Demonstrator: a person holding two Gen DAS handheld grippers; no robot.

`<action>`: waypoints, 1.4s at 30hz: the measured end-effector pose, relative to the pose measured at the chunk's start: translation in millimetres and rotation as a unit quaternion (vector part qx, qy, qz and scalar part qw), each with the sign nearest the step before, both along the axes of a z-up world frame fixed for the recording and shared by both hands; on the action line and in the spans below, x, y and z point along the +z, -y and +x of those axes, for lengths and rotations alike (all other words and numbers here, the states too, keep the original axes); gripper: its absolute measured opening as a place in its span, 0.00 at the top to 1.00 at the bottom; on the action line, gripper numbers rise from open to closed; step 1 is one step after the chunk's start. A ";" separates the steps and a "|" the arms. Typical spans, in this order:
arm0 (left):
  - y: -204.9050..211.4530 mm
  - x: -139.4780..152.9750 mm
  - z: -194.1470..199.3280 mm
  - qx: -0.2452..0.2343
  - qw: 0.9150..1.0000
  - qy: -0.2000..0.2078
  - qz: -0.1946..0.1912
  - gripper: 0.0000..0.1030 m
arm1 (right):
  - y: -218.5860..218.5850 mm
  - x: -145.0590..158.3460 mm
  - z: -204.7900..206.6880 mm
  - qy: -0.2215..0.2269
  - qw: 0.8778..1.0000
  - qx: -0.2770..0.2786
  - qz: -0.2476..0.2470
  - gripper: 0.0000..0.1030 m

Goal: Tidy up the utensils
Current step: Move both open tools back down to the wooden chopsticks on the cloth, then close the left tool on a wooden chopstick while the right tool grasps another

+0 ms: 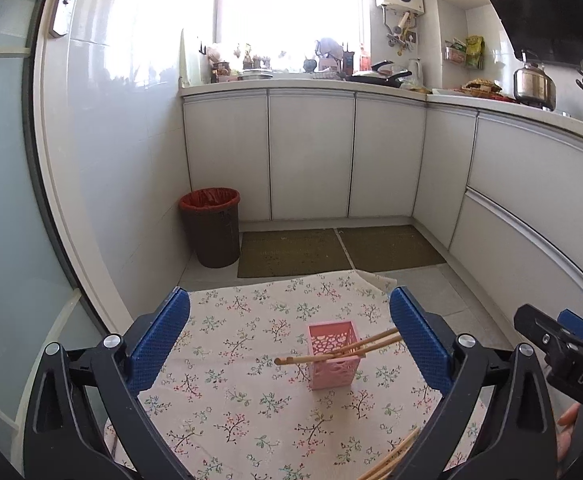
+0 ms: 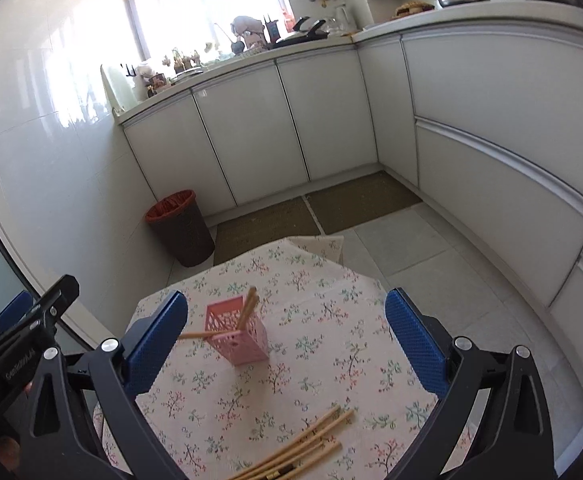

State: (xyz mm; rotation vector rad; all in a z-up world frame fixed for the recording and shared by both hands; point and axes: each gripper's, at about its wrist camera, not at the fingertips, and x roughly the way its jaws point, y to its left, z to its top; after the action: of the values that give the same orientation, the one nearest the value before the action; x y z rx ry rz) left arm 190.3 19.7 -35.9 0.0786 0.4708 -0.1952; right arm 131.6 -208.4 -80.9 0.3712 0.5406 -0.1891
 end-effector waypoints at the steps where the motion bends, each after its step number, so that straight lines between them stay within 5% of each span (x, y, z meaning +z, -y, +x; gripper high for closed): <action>1: 1.4 -5.1 -2.3 -0.009 1.000 -0.010 0.005 0.07 | 3.8 -8.8 -7.3 -0.010 1.000 -0.002 0.007 0.06; 3: 11.2 -18.0 -2.1 -0.047 0.997 -0.050 0.027 0.07 | 14.4 -30.4 -20.4 -0.039 0.999 -0.007 0.022 0.06; 5: 27.3 -40.8 0.3 -0.109 0.985 -0.116 0.061 0.07 | 28.6 -57.5 -30.9 -0.083 0.995 -0.015 0.050 0.06; 8: 58.0 -90.1 2.2 -0.198 0.948 -0.224 0.111 0.07 | 54.5 -105.1 -39.4 -0.163 0.979 -0.029 0.123 0.06; 13: 90.5 -173.3 23.2 -0.222 0.899 -0.357 0.127 0.07 | 84.7 -171.0 -45.6 -0.246 0.933 -0.063 0.255 0.06; 15: 98.8 -199.6 33.2 -0.211 0.885 -0.393 0.131 0.07 | 87.0 -184.7 -48.0 -0.259 0.921 -0.070 0.282 0.06; 20: 117.9 -226.1 56.6 -0.202 0.874 -0.431 0.098 0.15 | 91.1 -197.9 -50.8 -0.271 0.913 -0.080 0.293 0.06; 22: 126.8 -233.3 61.4 -0.207 0.866 -0.446 0.090 0.25 | 93.4 -199.5 -51.9 -0.273 0.911 -0.082 0.300 0.06; 27: 148.6 -250.3 61.8 -0.212 0.856 -0.456 0.122 0.46 | 101.4 -200.0 -51.2 -0.275 0.906 -0.090 0.308 0.06; 34: 160.8 -262.3 59.3 -0.212 0.856 -0.448 0.147 0.72 | 104.6 -206.2 -52.0 -0.286 0.898 -0.095 0.322 0.06; 42: 170.6 -282.4 59.3 -0.216 0.850 -0.451 0.167 0.75 | 102.0 -206.6 -49.2 -0.289 0.900 -0.090 0.314 0.06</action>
State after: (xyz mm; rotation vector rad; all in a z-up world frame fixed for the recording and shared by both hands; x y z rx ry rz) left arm 249.6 -151.0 -318.3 0.4506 1.4349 -0.6032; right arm 82.4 -310.4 -287.5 1.0161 1.1647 -0.3064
